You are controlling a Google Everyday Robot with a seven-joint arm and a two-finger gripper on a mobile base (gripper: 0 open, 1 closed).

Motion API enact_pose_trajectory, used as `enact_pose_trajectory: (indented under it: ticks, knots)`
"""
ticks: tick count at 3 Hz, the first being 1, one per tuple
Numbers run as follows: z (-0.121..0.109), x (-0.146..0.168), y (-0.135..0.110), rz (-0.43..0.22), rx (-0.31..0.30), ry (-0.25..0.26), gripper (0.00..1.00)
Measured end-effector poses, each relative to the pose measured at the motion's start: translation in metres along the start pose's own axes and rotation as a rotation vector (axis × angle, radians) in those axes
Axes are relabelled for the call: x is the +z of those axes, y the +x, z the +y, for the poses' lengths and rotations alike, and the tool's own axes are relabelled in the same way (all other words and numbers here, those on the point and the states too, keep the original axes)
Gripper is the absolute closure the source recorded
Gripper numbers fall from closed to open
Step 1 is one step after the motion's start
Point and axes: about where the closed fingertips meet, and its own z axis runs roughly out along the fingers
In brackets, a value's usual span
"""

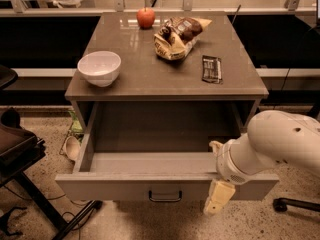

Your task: Open top drawer

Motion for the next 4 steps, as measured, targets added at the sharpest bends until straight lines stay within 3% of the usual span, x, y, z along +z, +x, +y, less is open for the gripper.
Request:
enact_pose_trajectory:
  ticks: [1, 2, 3, 4]
  knots:
    - [-0.006, -0.015, -0.011, 0.046, -0.014, 0.005, 0.0]
    - [-0.035, -0.058, -0.045, 0.169, -0.063, 0.044, 0.18]
    - [-0.069, -0.079, -0.067, 0.242, -0.114, 0.071, 0.41]
    - [-0.093, -0.068, -0.057, 0.25, -0.13, 0.063, 0.64]
